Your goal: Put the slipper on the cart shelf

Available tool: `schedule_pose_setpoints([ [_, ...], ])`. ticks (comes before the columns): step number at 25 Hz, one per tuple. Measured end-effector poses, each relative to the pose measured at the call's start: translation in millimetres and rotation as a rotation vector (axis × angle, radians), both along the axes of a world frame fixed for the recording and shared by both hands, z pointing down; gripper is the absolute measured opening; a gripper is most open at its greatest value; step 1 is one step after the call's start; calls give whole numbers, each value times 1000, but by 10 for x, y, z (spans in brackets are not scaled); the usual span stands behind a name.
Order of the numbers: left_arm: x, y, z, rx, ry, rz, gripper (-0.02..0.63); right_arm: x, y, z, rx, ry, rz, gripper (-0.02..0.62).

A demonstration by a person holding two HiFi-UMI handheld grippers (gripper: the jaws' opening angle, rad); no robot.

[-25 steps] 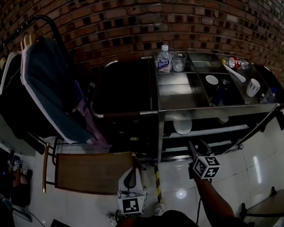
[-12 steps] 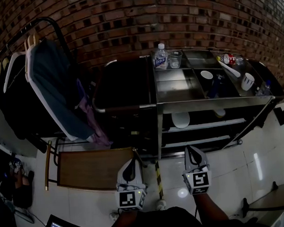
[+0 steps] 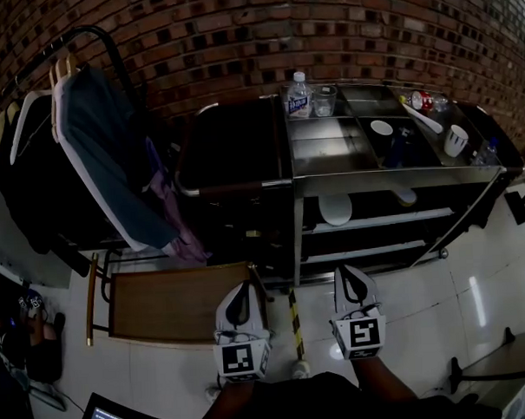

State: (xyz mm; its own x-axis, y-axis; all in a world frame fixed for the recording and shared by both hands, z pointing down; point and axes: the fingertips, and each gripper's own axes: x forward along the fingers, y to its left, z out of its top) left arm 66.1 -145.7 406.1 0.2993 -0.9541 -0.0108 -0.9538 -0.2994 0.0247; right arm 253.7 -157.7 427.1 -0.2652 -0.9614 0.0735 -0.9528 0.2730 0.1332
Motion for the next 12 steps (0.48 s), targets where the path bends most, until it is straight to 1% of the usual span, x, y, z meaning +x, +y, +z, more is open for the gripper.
schedule_pose_setpoints([
  [6, -7, 99, -40, 10, 0, 3, 14, -10, 98, -45, -23, -18, 16, 2],
  [12, -9, 206, -150, 51, -8, 8, 14, -106, 206, -150, 4, -4, 2, 2],
])
